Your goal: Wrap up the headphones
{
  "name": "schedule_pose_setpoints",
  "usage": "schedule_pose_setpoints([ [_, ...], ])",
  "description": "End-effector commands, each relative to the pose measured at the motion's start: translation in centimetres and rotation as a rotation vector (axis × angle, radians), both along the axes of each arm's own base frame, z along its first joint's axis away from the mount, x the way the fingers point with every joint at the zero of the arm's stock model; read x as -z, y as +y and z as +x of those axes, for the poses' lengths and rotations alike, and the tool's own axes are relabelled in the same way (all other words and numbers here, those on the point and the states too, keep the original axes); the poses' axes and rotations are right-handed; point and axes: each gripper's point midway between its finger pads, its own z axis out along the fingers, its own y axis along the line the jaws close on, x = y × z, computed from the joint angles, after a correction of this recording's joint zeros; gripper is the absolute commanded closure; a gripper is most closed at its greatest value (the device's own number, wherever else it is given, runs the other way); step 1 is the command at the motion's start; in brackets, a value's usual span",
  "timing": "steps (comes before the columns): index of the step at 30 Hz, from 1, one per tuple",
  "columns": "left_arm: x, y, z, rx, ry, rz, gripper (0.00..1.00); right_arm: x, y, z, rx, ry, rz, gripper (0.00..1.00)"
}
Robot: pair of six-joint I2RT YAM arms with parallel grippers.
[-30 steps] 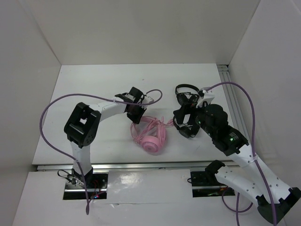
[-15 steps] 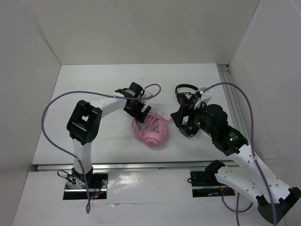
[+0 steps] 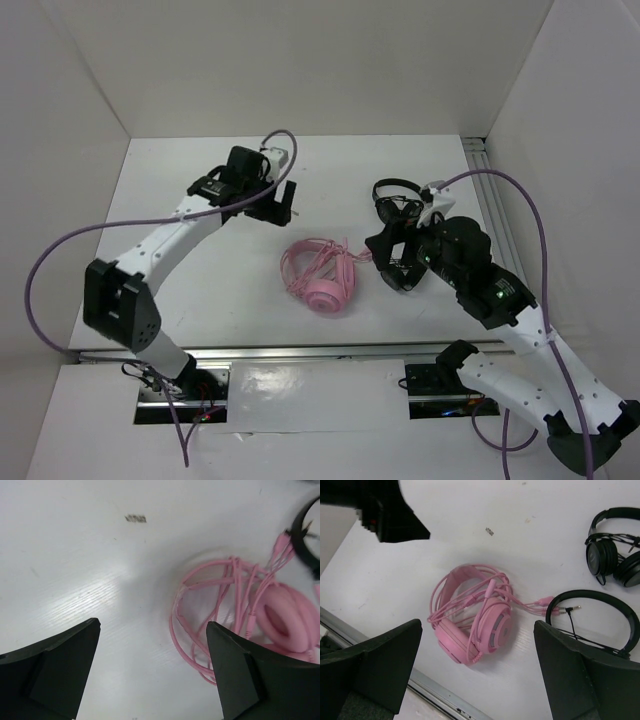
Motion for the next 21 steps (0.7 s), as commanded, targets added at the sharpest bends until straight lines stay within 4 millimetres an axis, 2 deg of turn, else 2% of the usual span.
schedule_pose_setpoints([
  [1,-8.1,2.7,-1.3,-0.217,-0.152,-0.116,0.0,-4.3,-1.8,-0.2,0.085,-0.028,0.019,0.0],
  [2,-9.4,3.0,-2.5,-0.253,-0.161,-0.169,0.0,-5.0,-2.2,-0.4,0.097,-0.03,0.016,0.0],
  [3,-9.4,3.5,-3.9,-0.269,-0.162,-0.191,0.0,-6.4,-2.7,-1.2,0.1,-0.031,0.028,0.0],
  [4,-10.6,4.2,-5.1,-0.292,-0.188,-0.229,0.0,-7.3,-2.9,-1.5,0.1,-0.037,0.032,0.0],
  [5,-14.2,5.2,-7.7,-0.311,-0.274,-0.324,0.0,-8.3,-3.2,-2.2,0.089,-0.051,0.046,0.0],
  [6,-14.0,5.8,-9.5,-0.323,-0.277,-0.346,0.0,-9.4,-3.6,-2.9,0.089,-0.071,0.061,0.0],
  [7,-14.7,6.3,-11.2,-0.318,-0.302,-0.38,0.0,-10.4,-3.8,-3.9,0.069,-0.072,0.068,0.0],
  [8,-15.7,6.8,-12.8,-0.31,-0.34,-0.42,0.0,-11.3,-4.1,-4.7,0.055,-0.084,0.081,0.0],
  [9,-18.0,8.1,-16.0,-0.31,-0.421,-0.498,0.0,-11.6,-4.2,-5.2,0.039,-0.087,0.074,0.0],
  [10,-17.6,8.6,-17.4,-0.313,-0.433,-0.517,0.0,-11.4,-4.8,-6.1,0.039,-0.07,0.063,0.0],
  [12,-17.6,9.7,-20.1,-0.313,-0.465,-0.553,0.0,-12.6,-5.5,-7.2,0.039,-0.087,0.077,0.0],
  [13,-18.2,10.6,-22.1,-0.305,-0.514,-0.584,0.0,-12.6,-5.9,-7.6,0.037,-0.091,0.069,0.0],
  [15,-17.1,11.6,-23.9,-0.321,-0.496,-0.565,0.0,-12.7,-6.6,-8.7,0.037,-0.096,0.072,0.0],
  [16,-17.5,12.2,-24.9,-0.329,-0.516,-0.571,0.0,-12.6,-6.9,-8.8,0.049,-0.091,0.065,0.0],
  [18,-16.3,12.8,-25.6,-0.337,-0.478,-0.516,0.0,-12.6,-7.3,-9.1,0.058,-0.094,0.065,0.0],
  [21,-15.7,13.2,-26.3,-0.337,-0.453,-0.49,0.0,-12.2,-7.9,-9.5,0.077,-0.098,0.062,0.0],
])
